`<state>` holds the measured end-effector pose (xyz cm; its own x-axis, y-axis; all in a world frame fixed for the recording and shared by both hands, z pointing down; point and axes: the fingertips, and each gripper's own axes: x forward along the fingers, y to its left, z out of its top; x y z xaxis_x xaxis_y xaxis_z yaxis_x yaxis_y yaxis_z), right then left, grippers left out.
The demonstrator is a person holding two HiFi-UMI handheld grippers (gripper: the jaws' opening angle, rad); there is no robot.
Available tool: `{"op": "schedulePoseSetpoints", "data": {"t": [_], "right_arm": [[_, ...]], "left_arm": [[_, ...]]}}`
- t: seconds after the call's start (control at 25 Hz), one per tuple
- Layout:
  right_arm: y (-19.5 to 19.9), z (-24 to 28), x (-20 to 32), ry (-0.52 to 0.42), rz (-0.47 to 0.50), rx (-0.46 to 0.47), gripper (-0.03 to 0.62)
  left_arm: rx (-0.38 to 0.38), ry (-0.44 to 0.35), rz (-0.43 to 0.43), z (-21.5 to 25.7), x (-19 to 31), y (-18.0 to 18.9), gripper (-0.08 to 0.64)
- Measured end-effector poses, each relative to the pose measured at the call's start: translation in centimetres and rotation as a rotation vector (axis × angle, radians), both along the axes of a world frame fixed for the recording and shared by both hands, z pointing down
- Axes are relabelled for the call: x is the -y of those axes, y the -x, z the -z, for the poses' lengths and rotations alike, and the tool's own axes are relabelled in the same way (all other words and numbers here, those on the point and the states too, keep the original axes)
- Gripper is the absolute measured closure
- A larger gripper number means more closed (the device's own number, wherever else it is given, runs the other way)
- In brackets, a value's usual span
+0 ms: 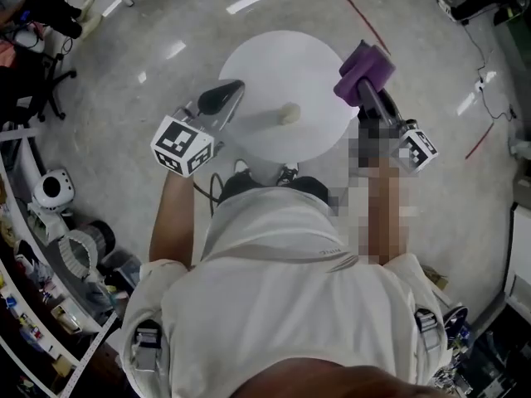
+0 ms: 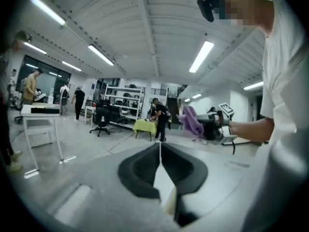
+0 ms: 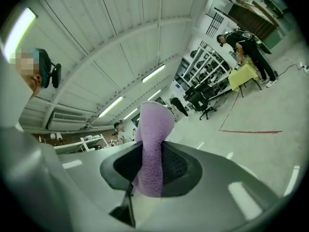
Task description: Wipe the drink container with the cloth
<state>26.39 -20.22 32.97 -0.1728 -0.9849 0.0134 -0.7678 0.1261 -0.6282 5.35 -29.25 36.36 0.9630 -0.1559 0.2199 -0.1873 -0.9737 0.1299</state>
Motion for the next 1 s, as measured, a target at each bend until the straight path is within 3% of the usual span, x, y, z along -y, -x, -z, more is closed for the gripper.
{"op": "schedulePoseSetpoints", "data": {"t": [0.16,0.28,0.52,0.84,1.0], "right_arm": [[0.7,4.4,-3.4,-0.089,-0.047,0.038,0.491],[1.3,7.5,-4.9,-0.149,-0.075,-0.021,0.491],[2.8,12.3,-7.3,-0.232,-0.077,-0.093,0.491],[4.3,15.5,-8.4,-0.3,-0.088,-0.162,0.491],[5.1,16.1,-8.2,-0.31,-0.07,-0.147,0.491]], "left_arm": [[-0.09,-0.035,0.048,4.0,-0.9,2.2,0.558],[-0.118,-0.07,0.081,6.4,-1.2,3.4,0.558],[-0.251,-0.146,0.081,13.0,-3.0,5.0,0.557],[-0.256,-0.242,0.138,16.6,-4.8,8.0,0.557],[-0.257,-0.24,0.162,17.0,-5.0,9.4,0.558]]}}
